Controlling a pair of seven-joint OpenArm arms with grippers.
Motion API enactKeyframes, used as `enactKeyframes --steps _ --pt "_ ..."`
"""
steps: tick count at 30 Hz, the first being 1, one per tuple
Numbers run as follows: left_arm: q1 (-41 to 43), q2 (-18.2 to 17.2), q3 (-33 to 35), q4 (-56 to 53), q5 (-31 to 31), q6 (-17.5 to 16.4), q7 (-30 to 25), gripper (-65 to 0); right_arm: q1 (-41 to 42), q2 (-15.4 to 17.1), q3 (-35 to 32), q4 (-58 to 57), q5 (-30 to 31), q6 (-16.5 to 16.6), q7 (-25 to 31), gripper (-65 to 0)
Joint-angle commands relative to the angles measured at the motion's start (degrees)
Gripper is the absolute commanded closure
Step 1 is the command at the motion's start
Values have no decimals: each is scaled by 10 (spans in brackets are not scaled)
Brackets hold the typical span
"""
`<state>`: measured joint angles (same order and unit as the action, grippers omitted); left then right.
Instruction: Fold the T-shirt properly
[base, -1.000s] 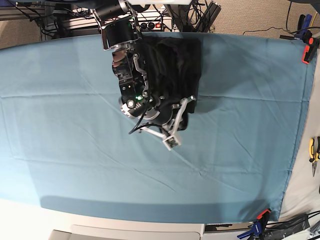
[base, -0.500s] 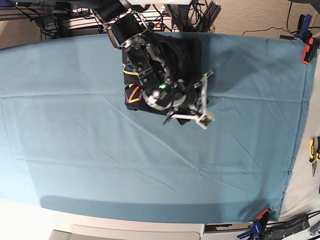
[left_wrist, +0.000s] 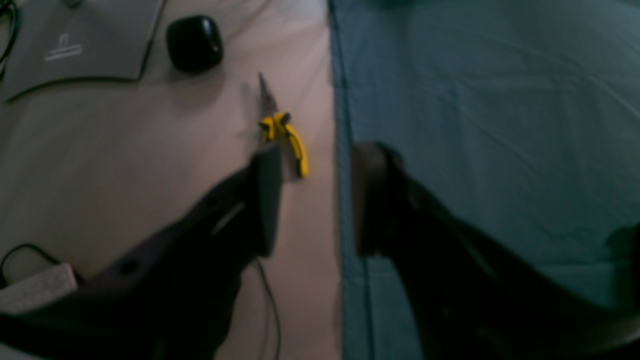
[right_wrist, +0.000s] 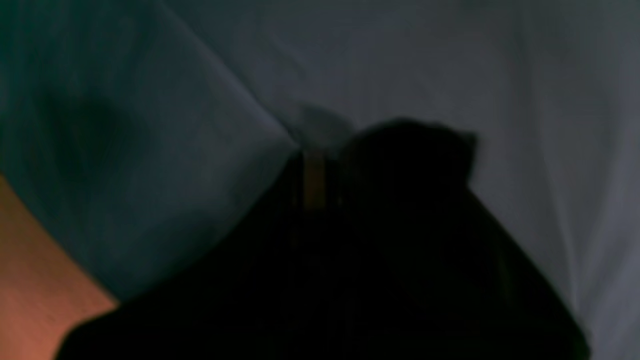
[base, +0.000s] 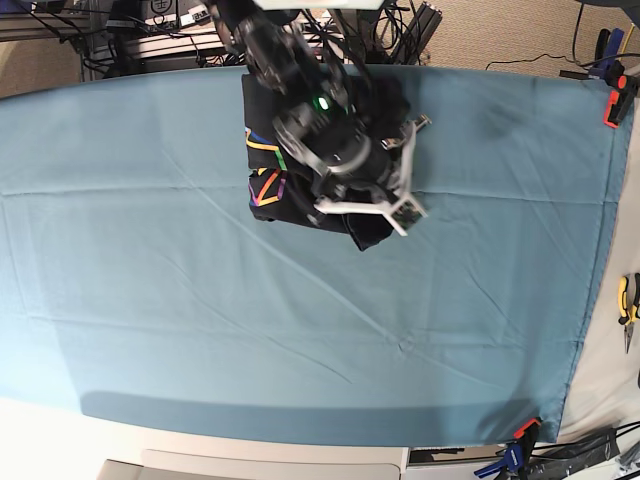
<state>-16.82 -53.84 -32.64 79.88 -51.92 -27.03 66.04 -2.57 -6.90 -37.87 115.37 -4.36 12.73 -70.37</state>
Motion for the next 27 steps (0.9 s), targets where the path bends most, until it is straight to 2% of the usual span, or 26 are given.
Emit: enactKeyframes --steps 1,4,8,12,19,21,27 --pt "-11 -19 -5 7 -6 -1 -12 -241 3 -2 10 20 -7 -19 12 0" --pt "-11 -21 -5 7 -6 -1 -12 -241 -19 13 47 23 -17 -37 9 0" --pt "-11 -21 -5 7 -6 -1 -13 -241 -73 43 83 23 -15 -43 -1 0" --pt "-11 -20 -5 7 -6 -1 -14 -241 -126 66 86 34 9 -42 -1 0" --pt "-11 -20 -5 7 -6 0 -13 -241 -192 83 86 84 -16 -42 -5 0" --pt "-11 -20 -5 7 -6 0 -14 -241 -200 86 86 93 -4 -41 0 0" --pt "-11 -20 -5 7 -6 -1 -14 -241 -201 86 86 95 71 -8 17 0"
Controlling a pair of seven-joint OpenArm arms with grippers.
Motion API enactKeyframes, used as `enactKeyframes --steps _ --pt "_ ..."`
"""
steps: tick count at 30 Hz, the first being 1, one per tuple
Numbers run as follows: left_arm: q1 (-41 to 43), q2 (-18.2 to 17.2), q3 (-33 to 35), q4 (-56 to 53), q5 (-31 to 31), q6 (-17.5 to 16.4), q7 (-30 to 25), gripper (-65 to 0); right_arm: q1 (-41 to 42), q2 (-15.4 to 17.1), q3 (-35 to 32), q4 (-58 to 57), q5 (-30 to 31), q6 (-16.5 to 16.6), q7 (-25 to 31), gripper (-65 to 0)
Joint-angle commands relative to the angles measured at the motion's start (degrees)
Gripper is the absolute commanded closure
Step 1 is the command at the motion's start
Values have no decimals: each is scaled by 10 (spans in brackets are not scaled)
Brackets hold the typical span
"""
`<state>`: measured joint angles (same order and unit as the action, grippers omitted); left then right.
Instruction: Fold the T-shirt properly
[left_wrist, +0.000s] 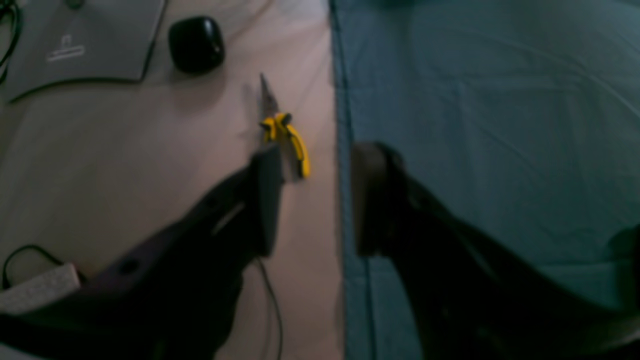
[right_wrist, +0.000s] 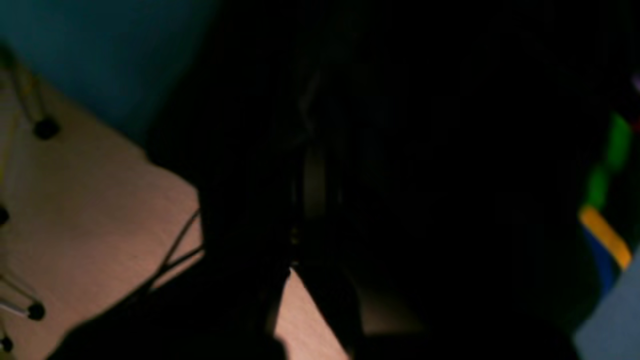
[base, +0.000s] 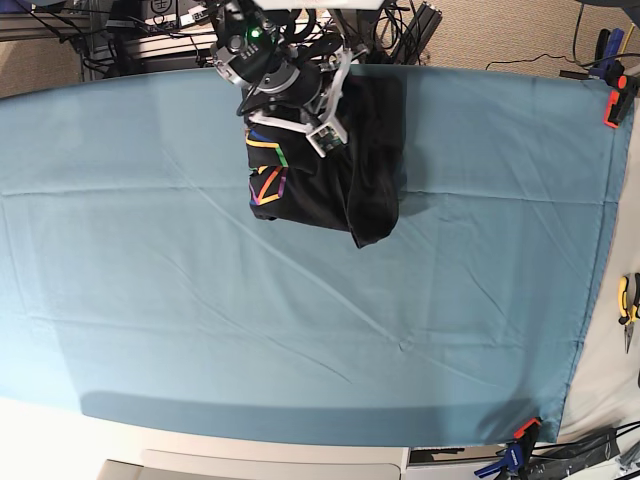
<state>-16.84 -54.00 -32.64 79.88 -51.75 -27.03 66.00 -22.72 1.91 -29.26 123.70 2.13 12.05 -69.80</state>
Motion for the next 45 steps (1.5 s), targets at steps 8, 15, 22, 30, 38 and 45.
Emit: enactKeyframes --steps 8,15,22,30,38,45 --pt "-11 -19 -5 7 -8 -1 -15 -241 0 -2 0 11 62 37 46 0" --pt "-11 -19 -5 7 -8 -1 -15 -241 0 -13 0 11 159 127 54 0" --pt "-11 -19 -5 7 -8 -1 -15 -241 21 -17 0 11 125 148 79 0" --pt "-11 -19 -5 7 -8 0 -15 -241 101 -51 0 3 -134 -44 131 0" --pt "-11 -19 -5 7 -8 0 -15 -241 182 -56 1 -185 -203 -110 151 0" --pt "-11 -19 -5 7 -8 0 -15 -241 216 -91 -2 -247 -172 -99 146 0"
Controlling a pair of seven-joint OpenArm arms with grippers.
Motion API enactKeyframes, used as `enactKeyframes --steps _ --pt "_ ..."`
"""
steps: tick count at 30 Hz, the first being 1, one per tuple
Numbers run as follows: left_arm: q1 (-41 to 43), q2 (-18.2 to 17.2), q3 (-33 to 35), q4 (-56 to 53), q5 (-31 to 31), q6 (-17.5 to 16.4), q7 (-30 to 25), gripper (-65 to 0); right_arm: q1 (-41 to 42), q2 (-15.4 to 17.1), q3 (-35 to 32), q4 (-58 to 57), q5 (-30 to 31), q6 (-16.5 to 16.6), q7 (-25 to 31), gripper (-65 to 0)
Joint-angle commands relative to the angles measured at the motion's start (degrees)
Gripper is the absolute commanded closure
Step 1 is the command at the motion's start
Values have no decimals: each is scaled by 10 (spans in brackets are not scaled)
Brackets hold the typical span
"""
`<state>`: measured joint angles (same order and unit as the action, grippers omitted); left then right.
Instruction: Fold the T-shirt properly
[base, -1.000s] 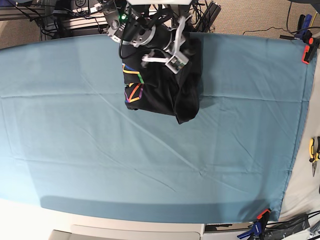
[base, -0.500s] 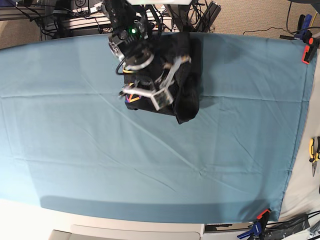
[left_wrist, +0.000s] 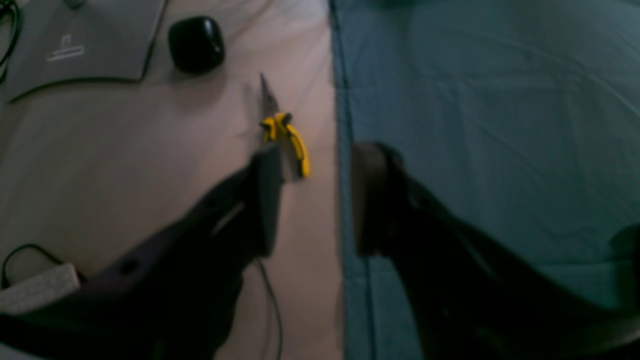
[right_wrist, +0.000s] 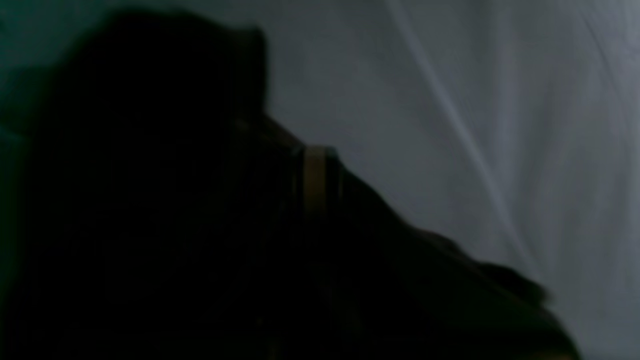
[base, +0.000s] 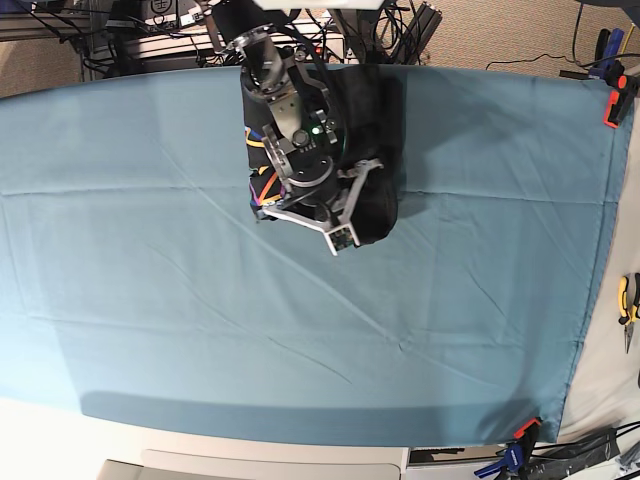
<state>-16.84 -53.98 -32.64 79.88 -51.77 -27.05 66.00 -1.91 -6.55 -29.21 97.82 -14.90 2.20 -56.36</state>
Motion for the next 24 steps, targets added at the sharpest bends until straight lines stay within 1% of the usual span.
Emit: enactKeyframes --steps 1,5,7,12,13,19,22,24 --pt "-11 -19 -5 7 -8 0 -15 -241 8 -8 -9 12 3 2 9 0" --pt "-11 -19 -5 7 -8 0 -15 -241 10 -8 -54 12 6 2 -9 0" --pt "-11 -19 -5 7 -8 0 -15 -241 17 -4 -77 12 19 6 -12 0" --pt "-11 -19 -5 7 -8 0 -15 -241 27 -3 -104 12 61 56 -3 0" --pt "-11 -19 -5 7 -8 0 -15 -241 27 -3 -105 12 65 61 -2 0" --pt "-11 -19 -5 7 -8 0 -15 -241 27 -3 -104 12 60 64 5 0" --pt "-11 -19 -5 7 -8 0 -15 -241 27 -3 -104 12 30 64 5 0" --pt "-11 -19 -5 7 -8 0 -14 -241 28 -3 -104 12 22 63 4 0"
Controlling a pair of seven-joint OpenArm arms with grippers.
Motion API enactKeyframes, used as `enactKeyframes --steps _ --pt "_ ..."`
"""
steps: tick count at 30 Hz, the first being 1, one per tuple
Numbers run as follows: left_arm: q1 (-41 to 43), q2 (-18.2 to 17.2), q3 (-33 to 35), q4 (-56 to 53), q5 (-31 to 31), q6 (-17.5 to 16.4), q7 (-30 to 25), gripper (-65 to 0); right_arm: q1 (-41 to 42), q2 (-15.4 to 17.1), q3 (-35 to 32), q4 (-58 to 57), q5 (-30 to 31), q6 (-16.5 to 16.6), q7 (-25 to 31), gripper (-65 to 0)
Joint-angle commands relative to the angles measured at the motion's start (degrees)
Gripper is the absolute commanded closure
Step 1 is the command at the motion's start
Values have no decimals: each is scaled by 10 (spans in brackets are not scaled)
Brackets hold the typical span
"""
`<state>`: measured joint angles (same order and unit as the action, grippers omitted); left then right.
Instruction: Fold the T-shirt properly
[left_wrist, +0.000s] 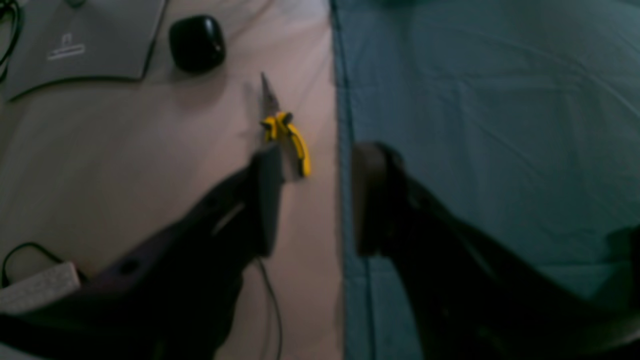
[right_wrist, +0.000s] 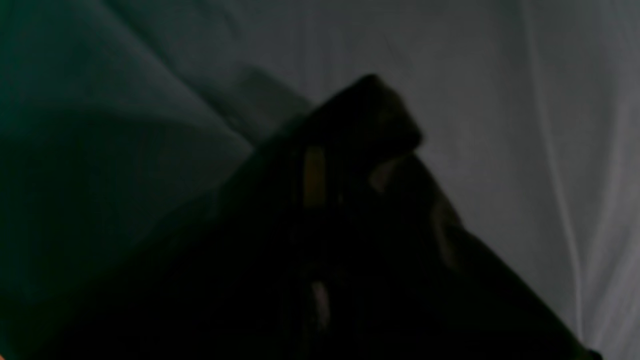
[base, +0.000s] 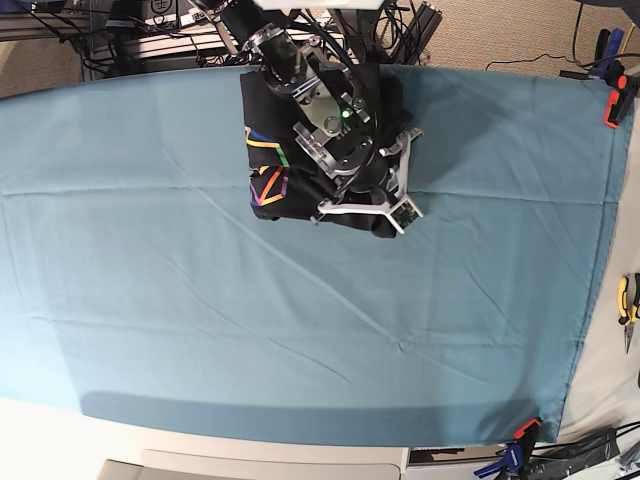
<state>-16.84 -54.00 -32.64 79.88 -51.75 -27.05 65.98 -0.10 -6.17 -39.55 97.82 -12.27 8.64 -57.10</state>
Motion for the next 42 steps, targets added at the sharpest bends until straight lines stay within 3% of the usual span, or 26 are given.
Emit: enactKeyframes --steps 1,6,10,13,16,22,29,30,32,34,37,42 --pt "-11 -19 -5 7 -8 0 -14 -241 10 -7 -1 12 -9 -1 12 0" --pt "-11 -19 -5 7 -8 0 -12 -241 30 -6 -1 12 -84 -11 2 0" --pt "-11 -19 -5 7 -11 0 -7 -241 59 -6 12 12 -103 -23 -17 0" --pt "-1 -21 -5 7 -42 -2 9 -240 76 -7 57 12 -103 -22 -20 0" --pt "28 -22 -5 7 -88 -31 28 -240 93 -6 130 12 -91 -20 -21 0" --pt "119 -22 -5 7 -207 -76 74 -240 114 0 279 12 57 50 -50 0" --pt "237 -23 -5 7 -302 -97 114 -241 115 61 376 12 238 115 -118 0" --pt "252 -22 -5 7 -314 -104 120 -241 115 71 388 12 258 122 -124 -23" --pt "284 -22 -5 7 -333 -104 126 -241 115 87 413 12 292 133 -129 -155" --pt "316 -22 -5 8 -333 -105 131 -241 112 105 437 12 332 153 -132 -229" --pt "362 -22 -5 8 -333 -106 135 -255 104 130 471 12 410 183 -152 -232" --pt "420 -17 -5 12 -333 -118 135 -336 76 156 516 12 539 231 -184 -232"
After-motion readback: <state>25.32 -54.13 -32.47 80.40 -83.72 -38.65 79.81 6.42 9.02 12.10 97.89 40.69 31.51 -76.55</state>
